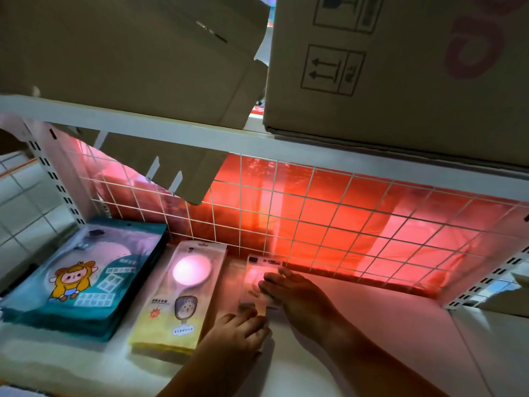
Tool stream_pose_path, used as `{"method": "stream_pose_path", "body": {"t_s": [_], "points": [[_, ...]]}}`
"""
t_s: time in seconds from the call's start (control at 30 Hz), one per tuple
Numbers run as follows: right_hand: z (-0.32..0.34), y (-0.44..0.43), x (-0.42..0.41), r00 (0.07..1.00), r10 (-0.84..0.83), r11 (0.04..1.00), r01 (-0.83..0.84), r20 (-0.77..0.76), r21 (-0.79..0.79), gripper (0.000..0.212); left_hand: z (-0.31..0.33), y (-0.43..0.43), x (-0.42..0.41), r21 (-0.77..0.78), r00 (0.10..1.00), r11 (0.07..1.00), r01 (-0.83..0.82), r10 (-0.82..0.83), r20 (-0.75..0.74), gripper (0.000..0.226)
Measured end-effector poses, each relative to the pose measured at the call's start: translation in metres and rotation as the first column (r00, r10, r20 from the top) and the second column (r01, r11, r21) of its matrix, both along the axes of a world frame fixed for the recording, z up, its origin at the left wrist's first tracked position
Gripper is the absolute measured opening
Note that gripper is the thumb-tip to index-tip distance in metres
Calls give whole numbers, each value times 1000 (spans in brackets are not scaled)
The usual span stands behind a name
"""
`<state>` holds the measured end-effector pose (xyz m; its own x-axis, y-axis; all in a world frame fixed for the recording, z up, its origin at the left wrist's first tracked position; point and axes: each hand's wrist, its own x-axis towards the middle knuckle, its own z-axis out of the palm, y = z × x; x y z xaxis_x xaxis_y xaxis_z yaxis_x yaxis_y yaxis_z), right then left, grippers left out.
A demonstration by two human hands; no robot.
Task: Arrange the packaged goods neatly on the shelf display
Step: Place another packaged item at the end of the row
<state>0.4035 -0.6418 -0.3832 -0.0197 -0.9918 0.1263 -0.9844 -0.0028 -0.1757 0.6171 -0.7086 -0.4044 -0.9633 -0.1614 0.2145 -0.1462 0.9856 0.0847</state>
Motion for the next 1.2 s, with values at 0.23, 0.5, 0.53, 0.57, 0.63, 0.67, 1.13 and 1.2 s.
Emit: {"method": "stream_pose_path", "body": {"t_s": [0.23, 0.5, 0.53, 0.57, 0.63, 0.67, 1.13, 1.2], "points": [[4, 0, 1, 1000, -14, 1000, 14, -27, -14, 51, 3, -1, 0, 11, 1000, 1000, 7, -7, 19, 61], [6, -1, 4, 1000, -11, 999, 11, -15, 30, 51, 2, 0, 0, 1, 1000, 1000, 10, -10, 9, 58], [6, -1, 4, 1000, -11, 1000, 12, -25, 26, 52, 2, 0, 0, 0, 1000, 1000, 11, -11, 4, 58], [6, -1, 4, 999, -12, 1000, 13, -32, 19, 52, 3, 0, 1, 5, 1000, 1000, 11, -11, 6, 57], [8, -1, 5, 999, -14, 1000, 15, -44, 19, 51, 3, 0, 1, 10, 1000, 1000, 15, -15, 7, 56], [9, -1, 6, 999, -13, 999, 15, -46, 28, 51, 3, 0, 1, 13, 1000, 1000, 17, -17, 10, 56], [27, 3, 13, 998, -18, 994, 24, -58, 102, 58, 4, 2, 1, 44, 999, 999, 12, -13, 37, 53], [31, 3, 14, 998, -31, 994, 36, -51, 107, 58, 8, 4, 2, 53, 1000, 999, -6, 5, 19, 47]]}}
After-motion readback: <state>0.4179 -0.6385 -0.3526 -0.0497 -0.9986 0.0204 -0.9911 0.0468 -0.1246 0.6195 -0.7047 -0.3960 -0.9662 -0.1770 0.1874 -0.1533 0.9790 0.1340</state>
